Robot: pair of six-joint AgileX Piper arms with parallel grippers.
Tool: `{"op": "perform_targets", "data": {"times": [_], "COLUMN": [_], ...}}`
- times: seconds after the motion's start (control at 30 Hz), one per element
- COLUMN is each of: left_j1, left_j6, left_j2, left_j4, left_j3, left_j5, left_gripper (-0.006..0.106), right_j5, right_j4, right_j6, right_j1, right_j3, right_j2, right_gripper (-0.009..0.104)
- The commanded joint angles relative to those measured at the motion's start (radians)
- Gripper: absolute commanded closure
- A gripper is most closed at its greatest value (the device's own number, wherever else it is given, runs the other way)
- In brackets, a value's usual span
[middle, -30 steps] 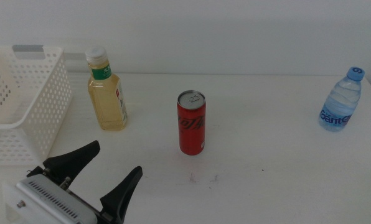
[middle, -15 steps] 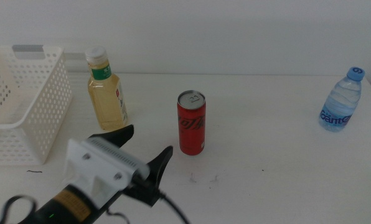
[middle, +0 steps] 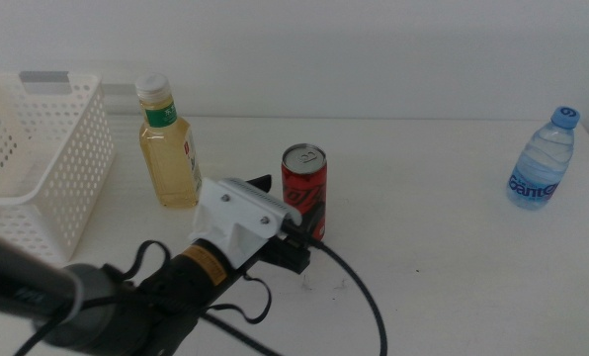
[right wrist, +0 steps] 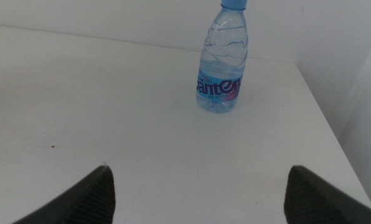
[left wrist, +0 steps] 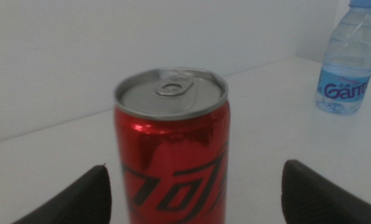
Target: Use arms to grab the bottles and put them into the dustbin to the left of the table.
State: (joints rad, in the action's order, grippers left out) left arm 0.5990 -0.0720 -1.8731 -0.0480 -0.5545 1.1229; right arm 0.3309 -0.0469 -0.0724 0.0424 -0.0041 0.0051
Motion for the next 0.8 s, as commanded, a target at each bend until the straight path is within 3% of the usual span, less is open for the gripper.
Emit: {"op": "perform_targets", "data": {"times": [0.0,0.77], "left_j1": [-0.001,-0.001], "left_j6": [-0.014,-0.026], "left_j2": [-0.041,-0.289], "left_j4": [-0.008,0.007], "left_j3": [-0.049,-0.283], "left_j5": [0.017,-0.001], "left_gripper": [0.007,0.007], "right_j5": [-0.016,-0.016], "right_j4": [-0.003,-0.003], "right_j6": [-0.002,-0.002], "right_j1": [-0.004,-0.004], "right_j3": [0.004,0.004], "right_j2": [-0.005,-0.005], "right_gripper": [0.008,0.008]}}
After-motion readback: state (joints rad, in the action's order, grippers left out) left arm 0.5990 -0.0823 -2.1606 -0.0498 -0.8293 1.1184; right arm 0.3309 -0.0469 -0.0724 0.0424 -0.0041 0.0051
